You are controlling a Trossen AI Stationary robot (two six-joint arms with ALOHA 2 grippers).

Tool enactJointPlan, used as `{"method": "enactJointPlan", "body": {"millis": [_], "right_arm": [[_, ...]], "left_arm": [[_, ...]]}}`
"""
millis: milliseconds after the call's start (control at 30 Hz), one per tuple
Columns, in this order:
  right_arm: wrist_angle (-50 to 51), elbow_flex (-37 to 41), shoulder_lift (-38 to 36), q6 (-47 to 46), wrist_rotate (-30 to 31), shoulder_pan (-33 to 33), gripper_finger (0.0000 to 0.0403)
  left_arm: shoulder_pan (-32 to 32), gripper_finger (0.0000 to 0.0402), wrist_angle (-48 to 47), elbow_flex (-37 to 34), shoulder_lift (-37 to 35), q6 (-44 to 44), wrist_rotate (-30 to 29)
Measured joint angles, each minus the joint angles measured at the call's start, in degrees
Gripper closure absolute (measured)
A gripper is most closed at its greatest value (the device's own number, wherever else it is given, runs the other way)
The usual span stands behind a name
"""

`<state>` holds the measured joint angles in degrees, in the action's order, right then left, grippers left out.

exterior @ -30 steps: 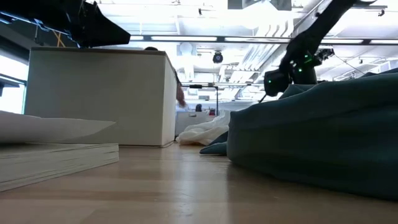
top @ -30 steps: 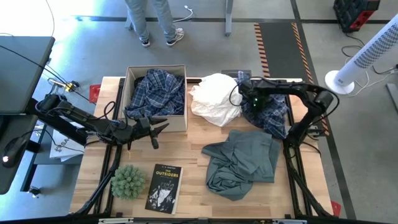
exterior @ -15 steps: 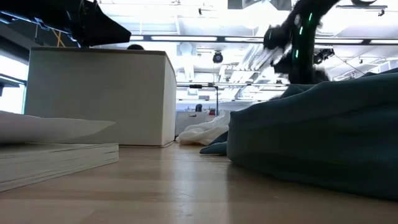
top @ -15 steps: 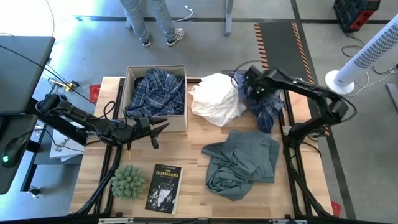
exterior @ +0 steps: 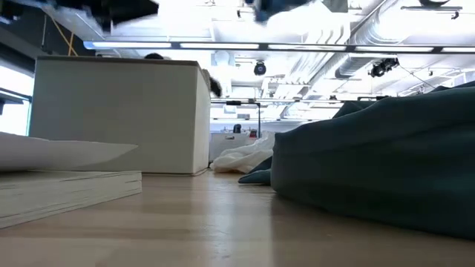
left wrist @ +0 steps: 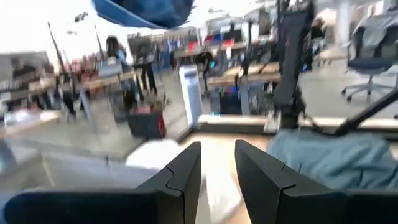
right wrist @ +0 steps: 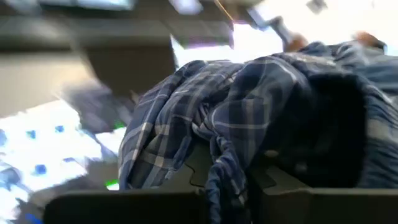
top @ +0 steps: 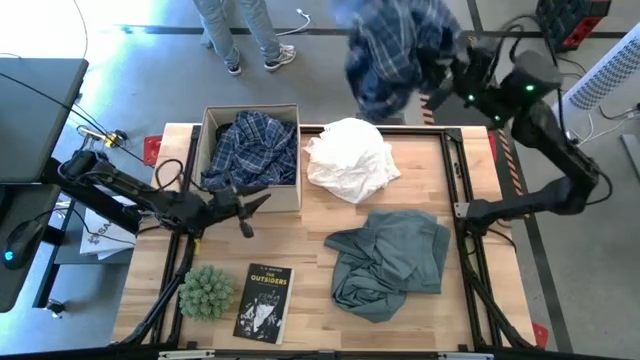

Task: Sort clothes
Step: Put the blue plaid shirt into the laundry organizer

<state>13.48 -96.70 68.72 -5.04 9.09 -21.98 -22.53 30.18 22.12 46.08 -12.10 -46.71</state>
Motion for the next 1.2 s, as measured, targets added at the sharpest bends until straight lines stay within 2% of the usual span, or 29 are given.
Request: {"method": "enactJointPlan", "body": {"millis": [100,167,467,567,667,800,933,1067,1200], "right_arm": [[-11.4,-1.6,5.0,1.0,-4.7,2.3,0.0380],[-15.4,-3.5,9.6,0.9,-7.0,2.7,0.0380],[-16.5,-15.5,35.4,3.4,-12.1,2.0,0.0379],[-17.3,-17.5,43.9,4.9,-12.5,2.2,0.0378],[-19.9,-18.1,51.3,1.9,-13.2,2.2,0.0378],[-24.9,-18.4,58.9,-4.1,-22.4,2.1,0.0376],[-25.1,-18.4,64.4,-5.1,-29.4,3.2,0.0375],[-22.7,-18.4,67.8,-2.4,-30.1,4.5,0.0374],[-19.7,-18.6,67.9,1.9,-29.4,4.9,0.0360]], "left_arm": [[-2.0,0.0307,-0.2,4.2,-0.9,-3.4,-0.1],[-3.8,0.0307,-0.2,6.9,-1.5,-5.9,-0.1],[-16.1,0.0307,-0.4,15.5,-3.0,-18.1,-6.3],[-19.6,0.0307,-0.4,16.6,-3.0,-22.0,-6.3],[-21.9,0.0307,-0.4,16.6,-2.9,-23.1,-8.3],[-23.8,0.0307,-0.4,16.6,-2.9,-23.1,-16.5],[-24.0,0.0307,-0.1,16.6,-3.0,-23.1,-28.3],[-22.2,0.0307,0.0,16.6,-3.0,-20.2,-38.6],[-19.8,0.0307,0.1,16.6,-3.0,-19.5,-40.3]]}}
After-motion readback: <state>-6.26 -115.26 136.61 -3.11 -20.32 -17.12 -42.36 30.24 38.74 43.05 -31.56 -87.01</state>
